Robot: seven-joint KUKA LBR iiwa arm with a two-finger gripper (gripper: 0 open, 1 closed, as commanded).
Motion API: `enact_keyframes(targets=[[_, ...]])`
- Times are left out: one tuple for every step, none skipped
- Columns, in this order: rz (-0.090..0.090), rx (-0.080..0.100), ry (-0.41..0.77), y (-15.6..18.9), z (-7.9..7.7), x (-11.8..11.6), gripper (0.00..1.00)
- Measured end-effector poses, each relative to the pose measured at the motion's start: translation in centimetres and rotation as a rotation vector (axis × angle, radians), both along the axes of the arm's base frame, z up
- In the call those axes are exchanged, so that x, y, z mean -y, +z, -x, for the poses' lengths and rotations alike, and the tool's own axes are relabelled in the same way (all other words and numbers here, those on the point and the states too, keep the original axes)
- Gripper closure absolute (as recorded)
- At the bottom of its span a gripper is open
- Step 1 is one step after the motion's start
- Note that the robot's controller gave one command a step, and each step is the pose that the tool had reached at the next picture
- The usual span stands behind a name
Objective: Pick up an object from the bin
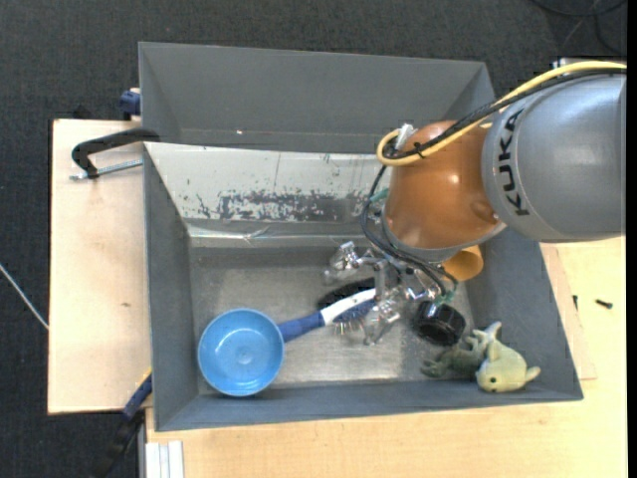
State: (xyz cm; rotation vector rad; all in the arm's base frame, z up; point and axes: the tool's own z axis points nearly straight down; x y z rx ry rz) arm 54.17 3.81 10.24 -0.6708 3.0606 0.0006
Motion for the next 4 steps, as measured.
enact_keyframes(targets=[[0.001,-0.003,0.029,0.4,0.4,0.7,0.0],[-0.001,-0.002,0.046,-3.1,0.1,0.5,0.0],[0.0,-0.003,0.045,-2.9,0.0,0.4,0.0],[-0.003,0.008,0.045,-2.7,-0.3,0.2,1.0]])
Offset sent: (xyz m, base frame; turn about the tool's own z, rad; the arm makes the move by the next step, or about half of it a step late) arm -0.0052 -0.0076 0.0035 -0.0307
